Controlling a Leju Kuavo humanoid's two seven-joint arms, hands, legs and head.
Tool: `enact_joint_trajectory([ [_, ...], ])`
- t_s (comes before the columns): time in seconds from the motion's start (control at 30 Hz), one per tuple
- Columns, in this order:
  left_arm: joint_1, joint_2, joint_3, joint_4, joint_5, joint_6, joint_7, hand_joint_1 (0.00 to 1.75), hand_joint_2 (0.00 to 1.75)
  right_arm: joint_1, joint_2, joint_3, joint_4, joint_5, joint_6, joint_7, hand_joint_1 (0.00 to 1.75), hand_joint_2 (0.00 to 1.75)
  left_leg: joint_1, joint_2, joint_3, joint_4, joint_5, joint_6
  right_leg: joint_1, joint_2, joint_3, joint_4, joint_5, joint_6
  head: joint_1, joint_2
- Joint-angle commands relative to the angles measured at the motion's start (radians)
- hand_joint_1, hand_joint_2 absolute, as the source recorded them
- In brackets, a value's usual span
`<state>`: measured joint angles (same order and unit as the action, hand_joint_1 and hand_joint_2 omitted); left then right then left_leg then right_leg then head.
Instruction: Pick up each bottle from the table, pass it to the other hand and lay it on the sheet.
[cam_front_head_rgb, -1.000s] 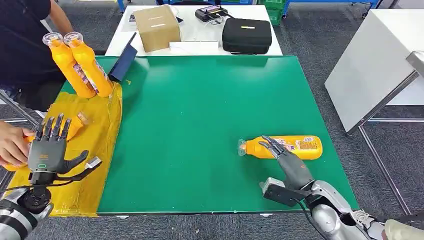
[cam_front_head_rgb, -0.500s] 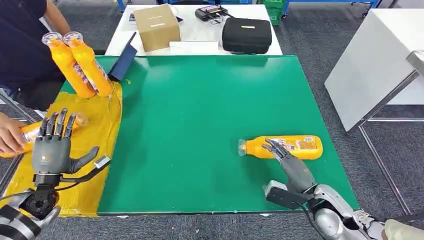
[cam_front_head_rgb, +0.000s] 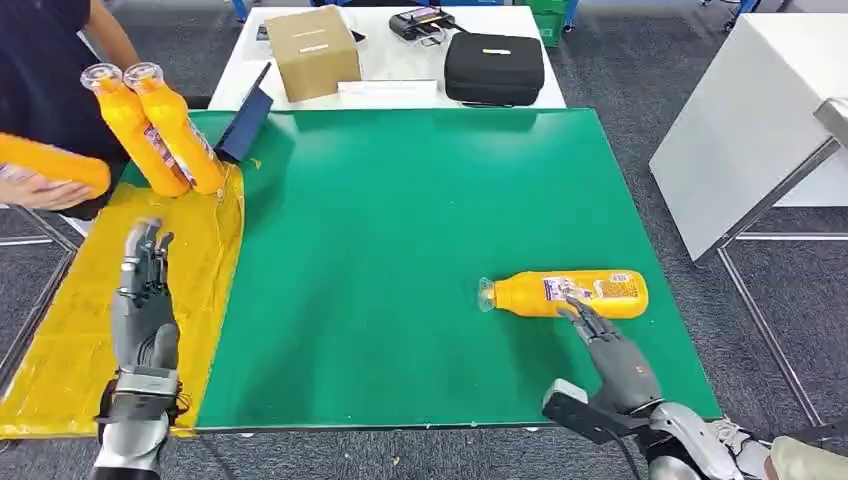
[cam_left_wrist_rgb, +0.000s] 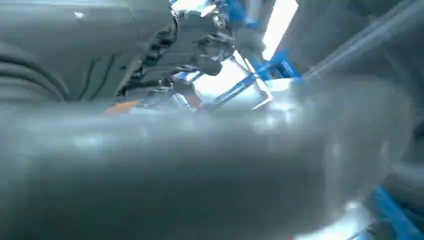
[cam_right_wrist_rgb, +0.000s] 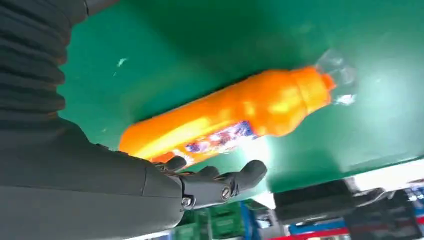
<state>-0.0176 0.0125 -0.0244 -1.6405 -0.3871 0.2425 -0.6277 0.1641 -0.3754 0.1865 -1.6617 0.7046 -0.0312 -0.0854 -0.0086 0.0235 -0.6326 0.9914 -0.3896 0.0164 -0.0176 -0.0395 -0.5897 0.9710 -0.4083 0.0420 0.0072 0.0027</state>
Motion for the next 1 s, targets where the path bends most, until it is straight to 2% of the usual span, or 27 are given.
enact_joint_trajectory([
  [0.03,0.059,-0.116,0.053,-0.102,0.105,-0.117,0.116,0.00,1.75,0.073,0.027,-0.171,-0.056,0.010,0.033,0.020,0.00,1.75,0.001,-0.006,0.004,0.001,-0.002,-0.001,0.001,-0.001,0.006,0.000,-0.003,-0.002,0.001,0.000],
  [0.3,0.051,-0.124,0.063,-0.082,0.121,-0.142,0.112,0.00,1.75,0.080,-0.007,-0.244,-0.074,0.024,0.053,0.033,0.00,1.75,0.002,-0.007,0.005,0.001,-0.003,-0.001,0.001,0.001,0.008,0.000,-0.003,-0.002,0.000,0.000],
  [0.77,0.058,-0.130,0.064,-0.081,0.105,-0.132,0.104,0.00,1.75,0.063,-0.007,-0.339,-0.092,0.022,0.076,0.025,0.00,1.75,0.001,-0.005,0.004,0.000,-0.002,0.000,0.001,0.002,0.007,0.000,-0.002,-0.002,0.000,0.000],
  [1.0,0.020,-0.129,0.045,-0.043,0.107,-0.147,0.105,0.00,1.75,-0.089,-0.048,-0.270,0.096,0.068,0.138,0.055,0.00,1.75,0.002,-0.003,0.003,-0.001,0.000,0.000,0.001,0.003,0.005,-0.002,0.000,-0.001,0.000,0.000],
])
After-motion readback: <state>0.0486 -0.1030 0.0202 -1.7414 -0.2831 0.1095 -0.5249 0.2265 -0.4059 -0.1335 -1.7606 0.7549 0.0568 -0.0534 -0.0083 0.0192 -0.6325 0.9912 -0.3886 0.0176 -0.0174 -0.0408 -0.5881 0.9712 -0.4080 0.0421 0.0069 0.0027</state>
